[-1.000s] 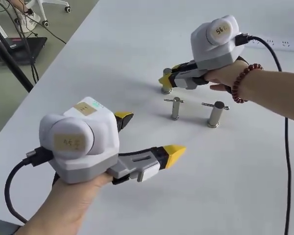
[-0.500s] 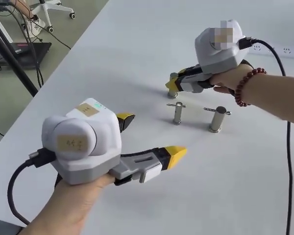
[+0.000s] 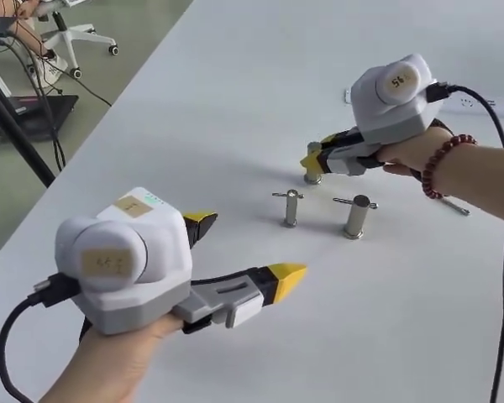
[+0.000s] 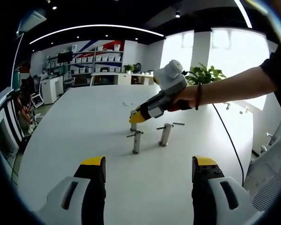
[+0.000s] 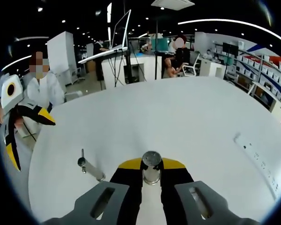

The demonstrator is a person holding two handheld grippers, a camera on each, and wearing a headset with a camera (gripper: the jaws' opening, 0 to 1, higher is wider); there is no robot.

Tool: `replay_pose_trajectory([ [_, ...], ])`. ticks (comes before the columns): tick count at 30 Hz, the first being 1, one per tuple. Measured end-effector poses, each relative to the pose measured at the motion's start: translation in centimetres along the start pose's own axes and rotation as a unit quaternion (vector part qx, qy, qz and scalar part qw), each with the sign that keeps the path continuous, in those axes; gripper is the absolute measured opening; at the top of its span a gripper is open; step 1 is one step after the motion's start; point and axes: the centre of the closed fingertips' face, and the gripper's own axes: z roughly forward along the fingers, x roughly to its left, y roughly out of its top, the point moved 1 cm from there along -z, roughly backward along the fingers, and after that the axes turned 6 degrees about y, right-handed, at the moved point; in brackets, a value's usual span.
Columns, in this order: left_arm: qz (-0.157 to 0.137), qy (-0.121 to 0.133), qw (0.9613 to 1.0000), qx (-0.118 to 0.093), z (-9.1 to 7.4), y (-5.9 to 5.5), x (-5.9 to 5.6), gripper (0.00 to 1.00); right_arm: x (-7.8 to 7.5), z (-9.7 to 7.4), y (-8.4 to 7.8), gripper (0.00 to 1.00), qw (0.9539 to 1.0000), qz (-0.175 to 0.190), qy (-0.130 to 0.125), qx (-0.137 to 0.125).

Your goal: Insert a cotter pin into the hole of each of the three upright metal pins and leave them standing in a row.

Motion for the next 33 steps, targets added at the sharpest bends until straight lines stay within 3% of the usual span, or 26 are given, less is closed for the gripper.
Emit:
replay_pose_trajectory([
  [14, 0.008, -0.002, 1.0, 0.0, -0.5, 0.0, -0.9, 0.75, -1.1, -4.5, -3.1, 0.08, 0.9995, 0.019, -0.024, 0.003],
  [24, 0.009, -0.002, 0.9999, 0.003, -0.8, -0.1, -1.0, 0.74, -0.8, -6.7, -4.9, 0.08, 0.9991, 0.023, -0.033, 0.012],
  [33, 0.014, -0.001, 0.9999, -0.004, -1.1, 0.3, -1.3, 0.74, 0.6, -8.8, -6.3, 0.08, 0.9988, 0.025, -0.038, 0.015],
])
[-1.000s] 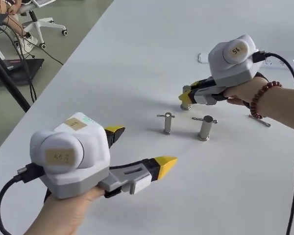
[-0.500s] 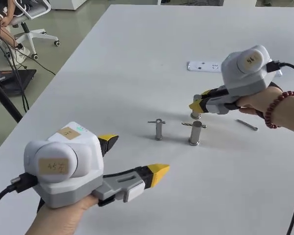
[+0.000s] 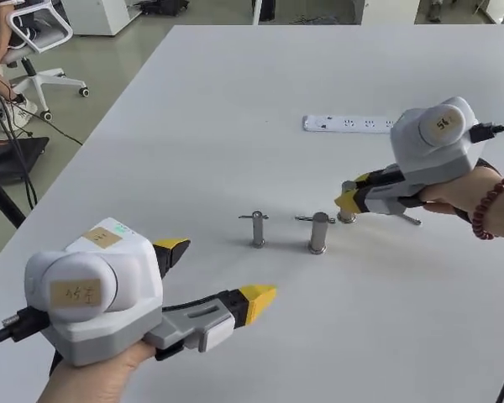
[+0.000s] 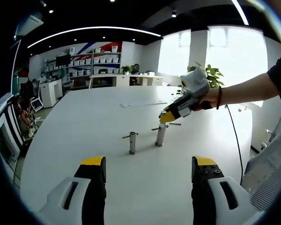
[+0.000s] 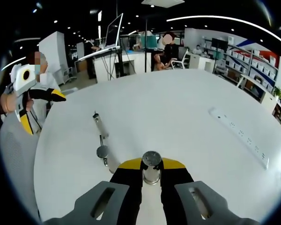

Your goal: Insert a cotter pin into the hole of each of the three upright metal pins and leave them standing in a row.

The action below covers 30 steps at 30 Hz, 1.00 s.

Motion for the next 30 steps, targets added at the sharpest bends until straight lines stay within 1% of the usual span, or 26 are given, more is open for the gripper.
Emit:
replay_pose_trajectory([
  [3, 0.0, -0.001, 1.0, 0.003, -0.1, -0.2, -0.1, 0.74, 0.5, -0.7, -0.3, 0.08, 1.0, 0.003, -0.003, -0.001],
  [4, 0.0, -0.002, 1.0, 0.003, -0.1, -0.2, -0.2, 0.74, 0.0, -0.8, -0.5, 0.08, 1.0, 0.004, -0.003, -0.001],
  [5, 0.0, -0.002, 1.0, 0.003, -0.1, -0.2, -0.3, 0.74, 0.0, -1.1, -0.6, 0.08, 1.0, 0.005, -0.004, -0.002],
  [9, 0.001, -0.002, 1.0, 0.001, -0.2, -0.1, -0.4, 0.74, 1.1, -1.8, -1.1, 0.08, 1.0, 0.007, -0.004, -0.003],
  [14, 0.004, -0.003, 1.0, 0.0, -0.3, 0.0, -0.6, 0.74, 2.1, -2.5, -1.7, 0.08, 0.9999, 0.01, -0.003, -0.005],
  [19, 0.005, -0.003, 1.0, -0.001, -0.4, 0.1, -0.7, 0.74, 2.2, -3.1, -2.7, 0.08, 0.9999, 0.013, -0.004, -0.006],
  [20, 0.006, -0.003, 1.0, -0.001, -0.5, 0.1, -0.8, 0.74, 2.6, -3.3, -2.8, 0.08, 0.9998, 0.015, -0.004, -0.008],
  [23, 0.007, -0.004, 1.0, -0.002, -0.6, 0.1, -1.0, 0.73, 2.9, -3.4, -3.0, 0.08, 0.9997, 0.021, -0.005, -0.012],
  [30, 0.01, -0.005, 0.9999, -0.002, -0.9, 0.1, -1.2, 0.73, 5.0, -3.7, -3.4, 0.08, 0.9994, 0.026, -0.009, -0.018],
])
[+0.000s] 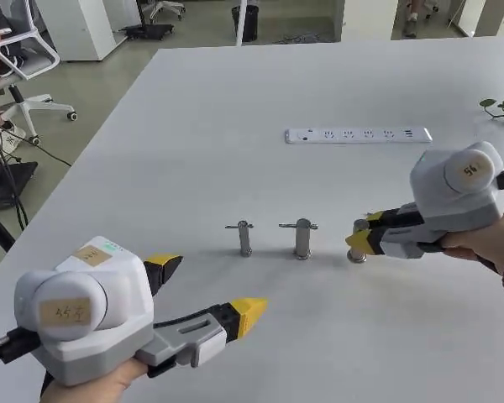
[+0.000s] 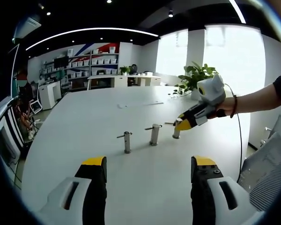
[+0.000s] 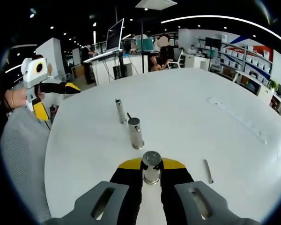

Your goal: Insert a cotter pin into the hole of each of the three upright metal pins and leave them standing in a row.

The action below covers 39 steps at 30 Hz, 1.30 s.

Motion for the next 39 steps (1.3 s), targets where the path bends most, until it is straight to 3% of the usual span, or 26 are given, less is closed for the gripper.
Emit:
replay_pose_trajectory([
  [3, 0.001, 0.001, 1.0, -0.001, -0.2, 0.1, 0.0, 0.72, 0.8, 0.0, -0.1, 0.08, 1.0, -0.009, 0.0, 0.002],
  [5, 0.001, 0.001, 1.0, -0.001, -0.2, 0.1, 0.0, 0.72, 0.5, 0.4, -0.1, 0.08, 0.9999, -0.011, 0.002, 0.002],
  [12, 0.002, 0.0, 1.0, 0.001, -0.3, 0.0, -0.2, 0.72, 2.3, 0.9, -0.5, 0.08, 0.9996, -0.027, 0.004, 0.007],
  [21, 0.01, -0.005, 0.9999, -0.001, -0.3, 0.2, -0.5, 0.72, 3.6, 1.9, -0.2, 0.08, 0.9993, -0.033, 0.015, -0.001],
  [39, 0.01, -0.01, 0.9999, 0.0, -0.7, -0.2, -0.9, 0.7, 3.8, 2.6, 0.0, 0.09, 0.9989, -0.032, 0.018, -0.03],
])
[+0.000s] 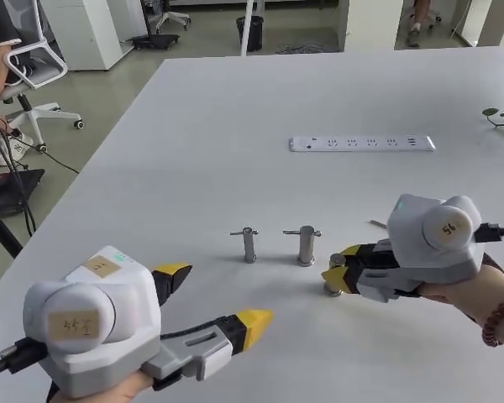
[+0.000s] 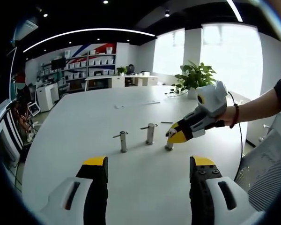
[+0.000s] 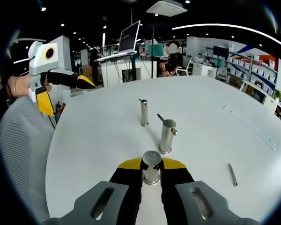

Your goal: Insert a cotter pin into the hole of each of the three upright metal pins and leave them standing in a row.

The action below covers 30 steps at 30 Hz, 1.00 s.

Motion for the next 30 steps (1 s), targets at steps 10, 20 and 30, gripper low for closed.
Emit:
replay_pose_trajectory([
  [10, -0.001, -0.004, 1.0, 0.007, -0.1, -0.5, -0.1, 0.7, 0.5, 0.4, -0.5, 0.17, 0.9998, 0.015, 0.006, -0.011],
  [20, -0.007, 0.001, 1.0, 0.003, -0.1, -0.4, 0.2, 0.71, 1.1, -0.7, 1.0, 0.24, 0.9987, 0.031, 0.017, -0.036],
  [30, -0.017, 0.003, 0.9999, -0.003, -0.2, -0.1, 0.3, 0.71, 1.1, -2.9, 1.7, 0.27, 0.9982, 0.031, 0.032, -0.039],
])
